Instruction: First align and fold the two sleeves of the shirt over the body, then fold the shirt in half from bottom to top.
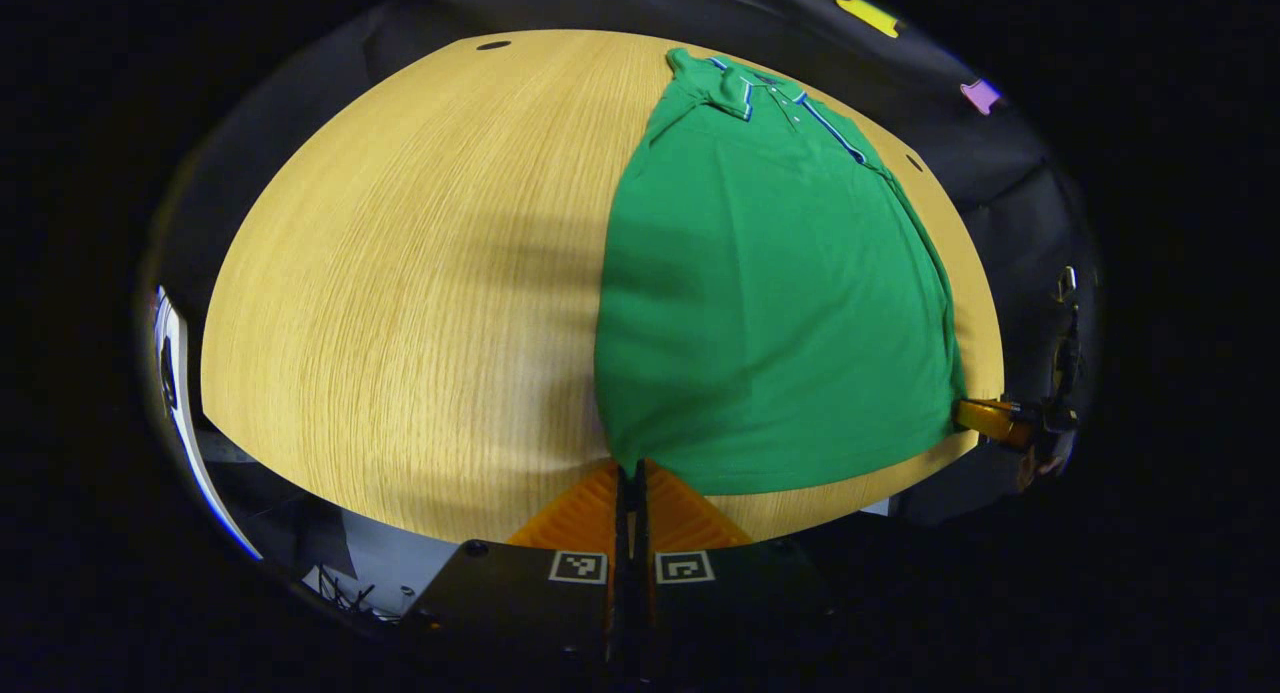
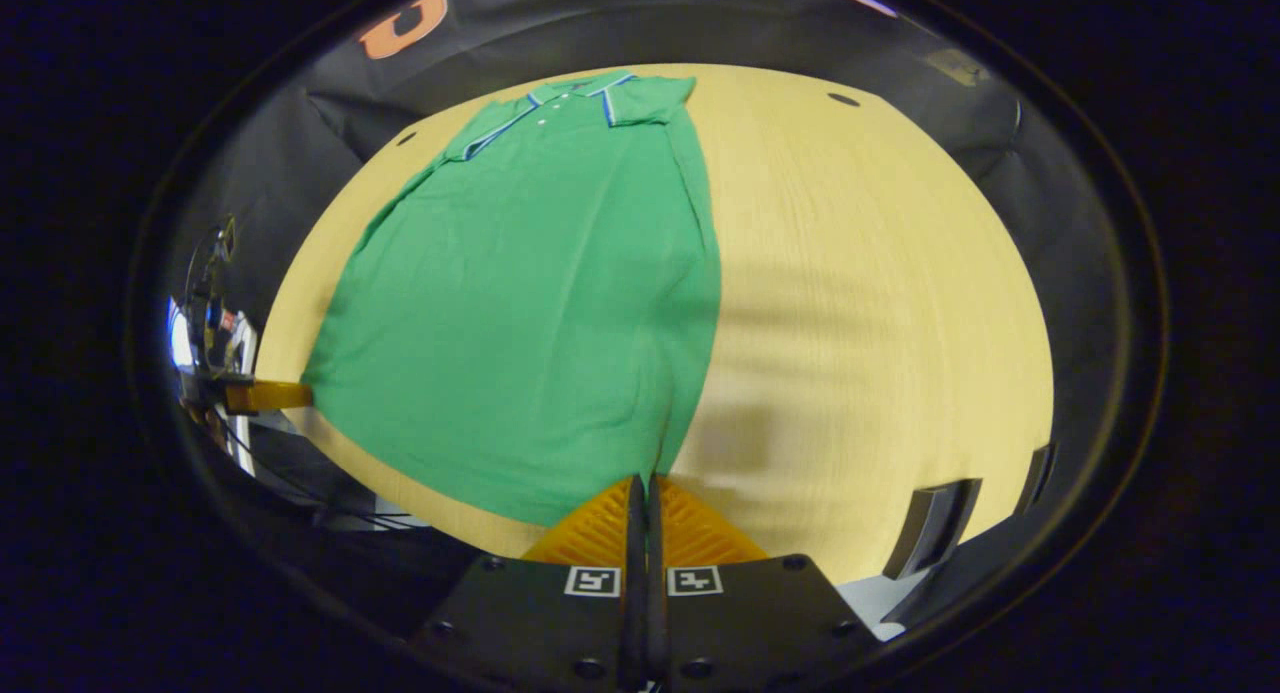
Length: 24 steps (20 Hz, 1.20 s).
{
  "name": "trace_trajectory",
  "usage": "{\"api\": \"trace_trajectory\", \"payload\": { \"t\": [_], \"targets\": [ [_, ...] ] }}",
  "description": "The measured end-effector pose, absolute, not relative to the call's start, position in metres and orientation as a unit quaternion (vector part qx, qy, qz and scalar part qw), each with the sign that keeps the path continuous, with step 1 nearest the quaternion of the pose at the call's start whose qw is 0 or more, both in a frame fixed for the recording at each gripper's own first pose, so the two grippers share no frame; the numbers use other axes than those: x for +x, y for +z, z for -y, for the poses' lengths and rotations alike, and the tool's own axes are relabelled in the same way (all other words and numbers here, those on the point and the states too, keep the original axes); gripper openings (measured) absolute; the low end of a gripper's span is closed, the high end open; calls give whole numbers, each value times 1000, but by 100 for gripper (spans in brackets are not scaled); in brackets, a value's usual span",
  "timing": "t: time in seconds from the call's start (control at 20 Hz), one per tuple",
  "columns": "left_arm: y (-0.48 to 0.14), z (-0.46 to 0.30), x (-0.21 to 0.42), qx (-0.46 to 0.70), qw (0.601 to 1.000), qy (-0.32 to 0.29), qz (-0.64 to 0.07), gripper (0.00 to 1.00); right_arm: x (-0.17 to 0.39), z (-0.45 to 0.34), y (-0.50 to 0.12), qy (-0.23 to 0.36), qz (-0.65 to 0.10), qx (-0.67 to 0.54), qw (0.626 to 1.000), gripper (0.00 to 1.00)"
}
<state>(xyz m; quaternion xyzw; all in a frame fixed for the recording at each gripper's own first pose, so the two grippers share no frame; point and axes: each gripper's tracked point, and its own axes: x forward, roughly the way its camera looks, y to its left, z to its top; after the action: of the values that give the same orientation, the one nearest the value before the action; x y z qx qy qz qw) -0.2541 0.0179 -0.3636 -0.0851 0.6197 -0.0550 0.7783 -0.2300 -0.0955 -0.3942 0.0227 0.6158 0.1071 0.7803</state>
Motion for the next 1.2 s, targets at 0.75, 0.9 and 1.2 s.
{"api": "trace_trajectory", "payload": {
  "t": [0.75, 0.9, 1.2],
  "targets": [
    [-285, -4, -160, 36, 862, -159, -479, 4, -152, 94, -306, 116, -546, 94, 824, 2],
    [-270, -8, -137, 34, 872, -157, -462, 4, -123, 92, -285, 119, -525, 102, 837, 2],
    [-237, -14, -98, 38, 894, -158, -417, 4, -62, 88, -247, 130, -480, 91, 863, 5]
  ]
}}
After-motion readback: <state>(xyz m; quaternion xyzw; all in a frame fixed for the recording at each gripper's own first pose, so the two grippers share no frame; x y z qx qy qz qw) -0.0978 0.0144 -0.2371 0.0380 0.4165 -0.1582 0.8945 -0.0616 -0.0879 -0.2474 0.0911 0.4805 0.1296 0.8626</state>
